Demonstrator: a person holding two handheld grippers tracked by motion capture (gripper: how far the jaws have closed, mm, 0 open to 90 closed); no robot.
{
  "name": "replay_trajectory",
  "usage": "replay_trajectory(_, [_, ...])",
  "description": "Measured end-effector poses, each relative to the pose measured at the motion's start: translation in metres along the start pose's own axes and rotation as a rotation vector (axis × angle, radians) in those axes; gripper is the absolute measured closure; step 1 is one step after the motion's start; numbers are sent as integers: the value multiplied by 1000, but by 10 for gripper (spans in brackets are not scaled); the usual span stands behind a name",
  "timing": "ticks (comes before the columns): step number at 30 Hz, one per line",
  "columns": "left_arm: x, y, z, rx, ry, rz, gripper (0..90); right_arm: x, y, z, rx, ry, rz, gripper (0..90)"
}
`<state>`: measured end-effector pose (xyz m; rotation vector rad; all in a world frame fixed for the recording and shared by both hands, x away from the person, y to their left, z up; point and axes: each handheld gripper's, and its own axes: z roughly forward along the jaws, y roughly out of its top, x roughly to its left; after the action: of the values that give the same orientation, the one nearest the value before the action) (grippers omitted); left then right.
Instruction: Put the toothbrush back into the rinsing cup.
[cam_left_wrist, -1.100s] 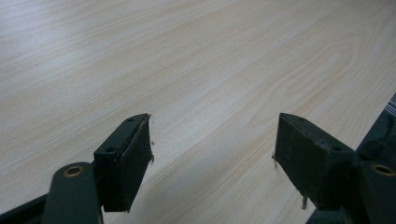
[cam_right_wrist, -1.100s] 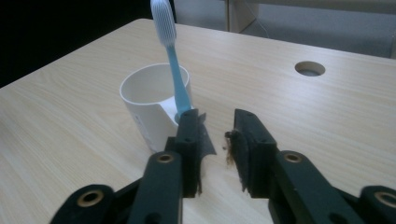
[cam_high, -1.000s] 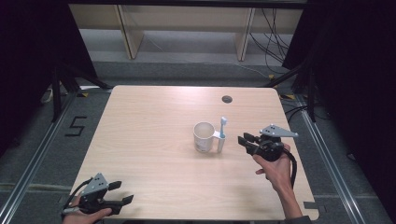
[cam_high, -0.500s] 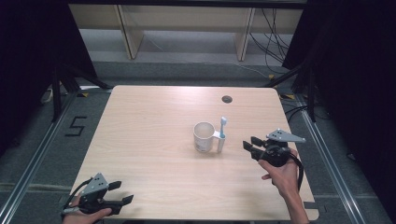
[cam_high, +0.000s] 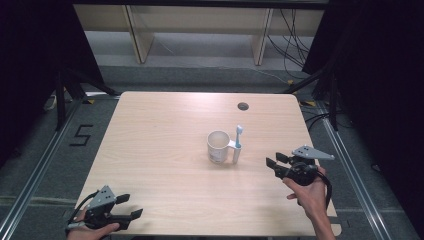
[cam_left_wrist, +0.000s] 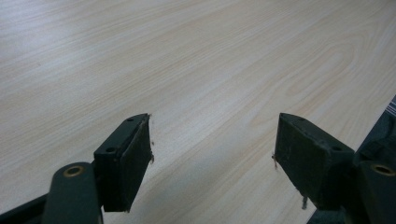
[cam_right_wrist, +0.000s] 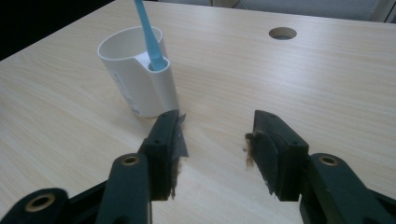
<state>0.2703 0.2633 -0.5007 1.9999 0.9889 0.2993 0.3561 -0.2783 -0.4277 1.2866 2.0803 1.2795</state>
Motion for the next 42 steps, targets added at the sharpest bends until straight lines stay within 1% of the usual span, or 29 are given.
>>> replay_trajectory(2, [0,0,0,4,4,0,265,-1,-3,-1,3,-3,-3,493])
replay_trajectory(4, [0,0,0,3,4,0,265,0,-6,-2,12,1,18,470])
replay_trajectory(6, [0,0,0,6,2,2,265,-4,-9,-3,21,-13,-16,457])
replay_trajectory(7, [0,0,0,7,1,2,265,-2,-10,-3,32,-11,17,447])
replay_trajectory(8, [0,0,1,-3,-1,0,265,-5,-12,-3,18,-31,-20,440])
replay_trajectory(9, [0,0,0,6,3,1,265,-4,-13,-3,32,-11,-1,435])
replay_trajectory(10, [0,0,0,-2,-1,0,265,-3,-15,-3,26,-19,21,430])
replay_trajectory(11, [0,0,0,4,-4,2,265,-5,-16,-3,23,-22,-8,427])
replay_trajectory(12, [0,0,0,3,-4,1,265,-5,-17,-5,35,-3,3,422])
replay_trajectory(13, [0,0,0,0,1,0,265,-3,-19,-6,40,-10,21,415])
replay_trajectory(14, [0,0,0,0,0,1,265,-4,-19,-6,44,-4,-4,408])
replay_trajectory(16, [0,0,0,1,0,1,265,-2,-23,-6,41,-12,17,393])
replay_trajectory(17, [0,0,0,0,0,1,265,-3,-23,-9,59,-5,1,382])
replay_trajectory(18, [0,0,0,1,0,1,265,0,-24,-9,59,-3,31,375])
replay_trajectory(19, [0,0,0,1,0,1,265,-1,-25,-9,56,7,10,369])
replay_trajectory(20, [0,0,0,1,0,1,265,1,-27,-9,60,7,34,362])
replay_trajectory(22, [0,0,0,0,-7,3,265,1,-30,-11,72,5,-2,343])
replay_trajectory(23, [0,-1,1,-1,-8,3,265,3,-31,-10,81,2,18,335])
replay_trajectory(24, [0,-1,1,-1,-8,4,265,2,-32,-11,77,5,8,330])
replay_trajectory(25, [0,0,1,-1,-8,4,265,5,-34,-12,83,7,41,326])
replay_trajectory(26, [0,0,0,10,-5,1,265,3,-34,-13,94,-4,-4,323])
replay_trajectory(27, [0,0,0,10,-5,1,264,3,-34,-13,94,-4,-4,323])
replay_trajectory(28, [0,0,0,8,-5,2,264,5,-36,-12,86,3,22,316])
replay_trajectory(29, [0,0,0,8,-6,1,264,6,-38,-14,112,1,23,305])
replay_trajectory(30, [0,0,0,8,-6,1,264,5,-39,-14,105,5,1,303])
replay_trajectory(31, [0,0,0,8,-6,2,264,8,-41,-14,113,14,38,303])
replay_trajectory(34, [0,0,0,4,-7,3,264,7,-46,-13,122,11,-4,303])
replay_trajectory(35, [0,0,0,9,-6,1,264,9,-47,-14,140,15,11,301])
replay_trajectory(42, [0,0,1,1,-6,5,262,12,-54,-14,160,19,-13,299])
